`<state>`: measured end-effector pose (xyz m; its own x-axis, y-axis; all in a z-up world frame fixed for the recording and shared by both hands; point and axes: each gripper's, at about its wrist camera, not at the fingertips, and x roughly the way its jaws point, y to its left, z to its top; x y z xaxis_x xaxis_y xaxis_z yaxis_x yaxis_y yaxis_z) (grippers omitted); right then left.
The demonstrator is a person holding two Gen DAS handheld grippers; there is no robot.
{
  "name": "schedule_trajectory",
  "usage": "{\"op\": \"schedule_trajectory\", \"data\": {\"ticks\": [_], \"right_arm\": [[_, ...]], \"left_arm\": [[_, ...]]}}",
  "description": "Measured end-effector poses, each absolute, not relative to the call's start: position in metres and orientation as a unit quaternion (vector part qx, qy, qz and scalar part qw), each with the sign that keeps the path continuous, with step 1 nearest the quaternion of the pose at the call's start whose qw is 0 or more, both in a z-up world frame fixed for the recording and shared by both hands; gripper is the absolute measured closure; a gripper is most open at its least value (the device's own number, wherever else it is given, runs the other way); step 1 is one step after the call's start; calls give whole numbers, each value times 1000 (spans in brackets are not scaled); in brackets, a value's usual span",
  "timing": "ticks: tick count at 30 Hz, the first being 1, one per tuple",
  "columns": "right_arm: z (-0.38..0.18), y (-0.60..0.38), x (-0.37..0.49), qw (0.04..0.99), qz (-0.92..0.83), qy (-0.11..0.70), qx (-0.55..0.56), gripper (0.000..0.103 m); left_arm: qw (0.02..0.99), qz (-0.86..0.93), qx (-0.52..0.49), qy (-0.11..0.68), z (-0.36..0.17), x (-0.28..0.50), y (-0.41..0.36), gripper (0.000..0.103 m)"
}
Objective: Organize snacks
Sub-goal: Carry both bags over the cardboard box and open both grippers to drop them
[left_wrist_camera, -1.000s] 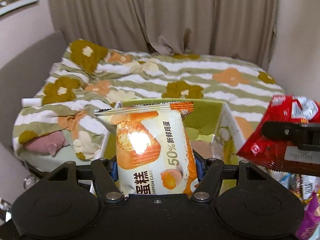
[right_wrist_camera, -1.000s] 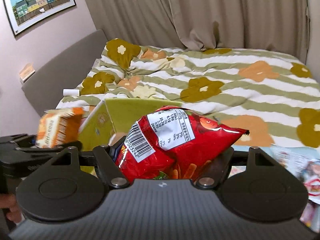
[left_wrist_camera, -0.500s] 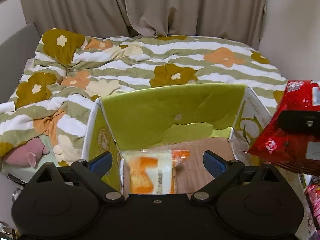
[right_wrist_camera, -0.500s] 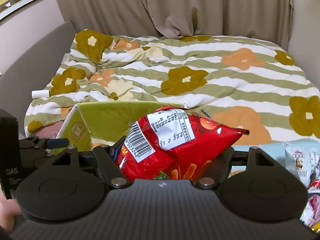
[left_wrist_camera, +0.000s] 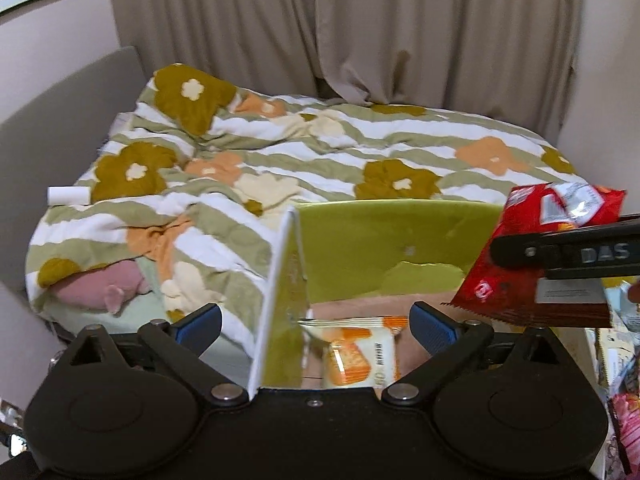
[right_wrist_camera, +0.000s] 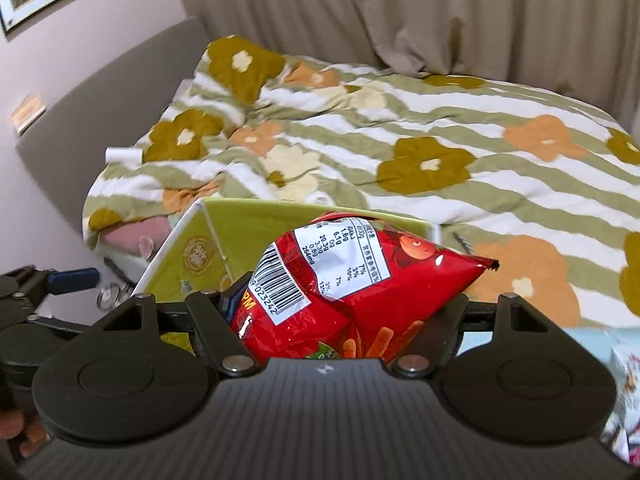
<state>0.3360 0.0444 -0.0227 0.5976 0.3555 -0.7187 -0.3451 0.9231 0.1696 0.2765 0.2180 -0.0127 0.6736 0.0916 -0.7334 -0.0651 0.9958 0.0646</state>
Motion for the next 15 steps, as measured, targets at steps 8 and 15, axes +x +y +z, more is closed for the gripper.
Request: {"op": "schedule_trajectory", "data": {"ticks": [8, 15], "right_arm": [[-50, 72, 366, 870, 235, 433, -3, 12], [-59, 71, 366, 874, 220, 432, -23, 0]], "left_arm": [[912, 62, -19, 406, -22, 272, 228, 1], [915, 87, -10, 393, -22, 264, 228, 1]]}}
